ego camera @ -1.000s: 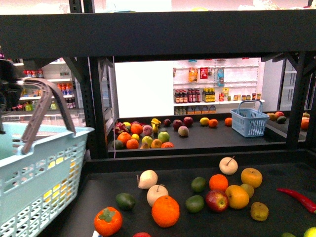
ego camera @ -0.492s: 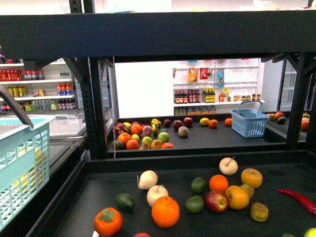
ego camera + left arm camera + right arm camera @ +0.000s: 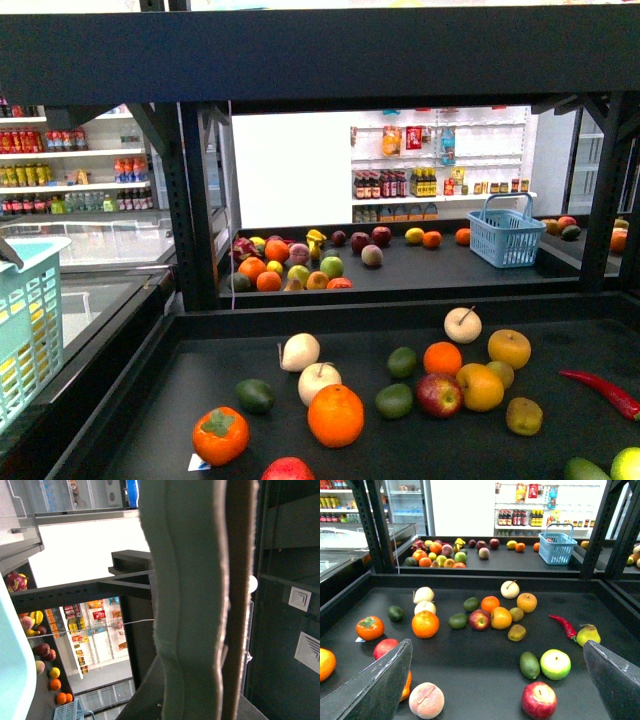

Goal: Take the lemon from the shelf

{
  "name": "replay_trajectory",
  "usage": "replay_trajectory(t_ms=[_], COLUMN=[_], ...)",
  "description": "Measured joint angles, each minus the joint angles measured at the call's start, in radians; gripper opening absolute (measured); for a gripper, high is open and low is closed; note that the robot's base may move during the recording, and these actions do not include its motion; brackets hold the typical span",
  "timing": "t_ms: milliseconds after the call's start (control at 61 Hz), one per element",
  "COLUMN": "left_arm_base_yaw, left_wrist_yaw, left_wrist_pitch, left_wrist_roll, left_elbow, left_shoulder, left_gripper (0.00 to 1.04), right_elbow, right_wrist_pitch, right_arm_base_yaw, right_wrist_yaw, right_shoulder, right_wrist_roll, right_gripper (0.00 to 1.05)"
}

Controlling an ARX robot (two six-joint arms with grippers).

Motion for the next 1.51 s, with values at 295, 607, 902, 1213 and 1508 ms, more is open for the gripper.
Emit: replay_trajectory(t_ms=[295, 607, 902, 1213, 1508], left_arm_base_yaw=[0.0, 0.042, 0.052, 0.0, -0.161], left_wrist_yaw=[0.015, 0.067, 0.084, -0.04, -0.209], left_wrist_pitch=[0.014, -0.046, -0.439, -1.017, -1.273], left_wrist_roll=[-0.024, 0.045, 0.215, 0.654, 1.229], left_elbow=[-0.014, -0.085, -0.102, -0.102, -0.277], left_shoulder=[0.023, -0.018, -0.212, -0.534, -1.001], left_gripper=[0.29, 0.86, 0.97, 0.97, 0.93], right_elbow=[0.0, 0.0, 0.0, 0.0, 0.0], right_wrist_pitch=[0.0, 0.0, 0.0, 0.0, 0.0], right_arm_base_yaw=[0.0, 0.0, 0.0, 0.0, 0.0], right_wrist_yaw=[0.0, 0.002, 0.0, 0.0, 0.0], right_shoulder=[0.0, 0.0, 0.0, 0.0, 0.0], right_wrist_roll=[0.0, 0.0, 0.0, 0.0, 0.0], right_gripper=[1.02, 1.02, 1.02, 1.02, 1.02])
